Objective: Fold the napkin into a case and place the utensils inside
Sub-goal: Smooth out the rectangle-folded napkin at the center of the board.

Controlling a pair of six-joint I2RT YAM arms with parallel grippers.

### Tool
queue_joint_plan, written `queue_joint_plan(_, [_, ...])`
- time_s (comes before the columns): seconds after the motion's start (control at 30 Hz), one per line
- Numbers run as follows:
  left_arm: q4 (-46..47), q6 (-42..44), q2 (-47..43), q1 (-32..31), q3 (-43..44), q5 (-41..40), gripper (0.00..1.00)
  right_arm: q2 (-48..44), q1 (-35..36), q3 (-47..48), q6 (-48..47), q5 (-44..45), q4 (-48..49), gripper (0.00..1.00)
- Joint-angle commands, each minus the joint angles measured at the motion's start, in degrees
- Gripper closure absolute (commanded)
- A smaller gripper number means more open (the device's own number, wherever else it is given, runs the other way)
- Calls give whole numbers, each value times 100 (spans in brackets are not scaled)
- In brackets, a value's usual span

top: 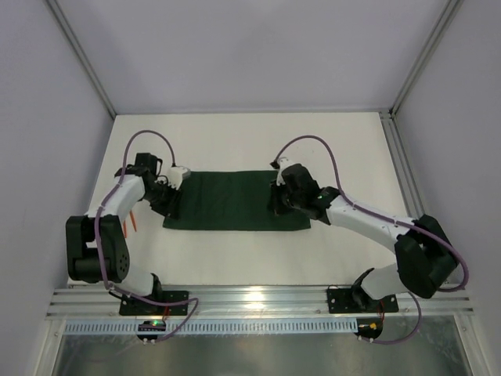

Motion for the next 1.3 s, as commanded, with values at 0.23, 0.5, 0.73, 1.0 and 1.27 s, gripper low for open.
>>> queue_joint_plan(0.23, [448, -86, 528, 32, -443, -490, 76, 2452, 1053, 1891, 78, -1112, 1229, 96])
queue_joint_plan(0.5, [562, -16, 686, 23, -619, -631, 76, 2692, 1097, 1216, 131, -1035, 1432, 96])
queue_joint_plan(0.73, [597, 28, 774, 32, -636, -815, 76, 2377, 966, 232, 447, -630, 1502, 96])
queue_joint_plan(1.0, [633, 72, 774, 23, -654, -903, 76, 1499, 422, -753, 649, -559, 1528, 96])
queue_joint_plan(1.27, [642, 89, 756, 23, -663, -903, 76, 549, -651, -1825, 878, -463, 1379, 96])
